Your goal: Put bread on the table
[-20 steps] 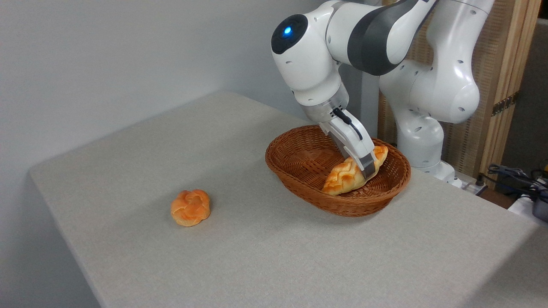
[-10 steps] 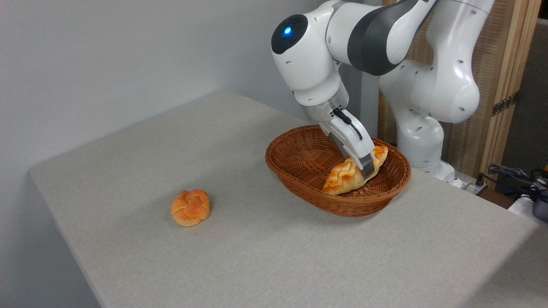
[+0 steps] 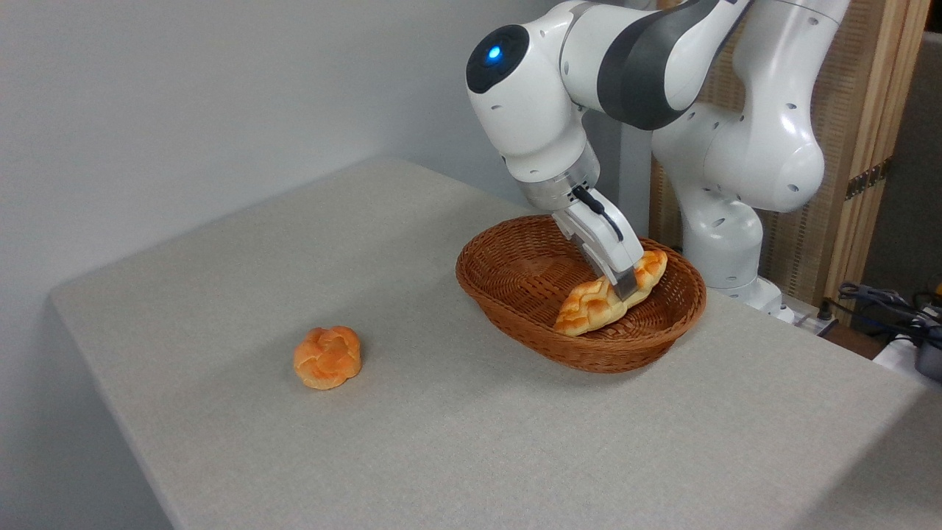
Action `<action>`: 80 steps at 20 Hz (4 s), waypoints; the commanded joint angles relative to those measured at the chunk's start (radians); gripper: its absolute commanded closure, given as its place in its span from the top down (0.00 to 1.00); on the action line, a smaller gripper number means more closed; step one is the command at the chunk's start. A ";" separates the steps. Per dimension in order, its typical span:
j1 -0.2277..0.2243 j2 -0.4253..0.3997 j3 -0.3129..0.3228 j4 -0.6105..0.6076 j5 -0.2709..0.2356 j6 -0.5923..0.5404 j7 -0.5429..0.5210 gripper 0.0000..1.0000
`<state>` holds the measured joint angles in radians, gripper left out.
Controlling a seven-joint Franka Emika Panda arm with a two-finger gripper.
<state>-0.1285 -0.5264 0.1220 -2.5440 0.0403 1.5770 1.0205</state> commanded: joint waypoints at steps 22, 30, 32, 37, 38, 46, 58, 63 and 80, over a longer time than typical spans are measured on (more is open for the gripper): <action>-0.069 0.144 0.025 0.387 -0.011 -0.215 0.023 0.25; -0.069 0.295 0.028 0.620 -0.008 -0.147 0.013 0.25; -0.068 0.351 0.047 0.643 -0.011 -0.086 0.006 0.25; -0.068 0.492 0.048 0.640 -0.054 0.173 -0.120 0.26; -0.068 0.505 0.048 0.640 -0.057 0.196 -0.132 0.27; -0.097 0.608 0.044 0.630 -0.083 0.313 -0.180 1.00; -0.097 0.615 0.045 0.623 -0.082 0.313 -0.171 1.00; -0.097 0.612 0.045 0.625 -0.083 0.313 -0.171 1.00; -0.019 0.419 0.028 0.643 -0.091 0.278 -0.177 1.00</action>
<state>-0.1788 -0.0496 0.1646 -1.8924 -0.0248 1.8791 0.8494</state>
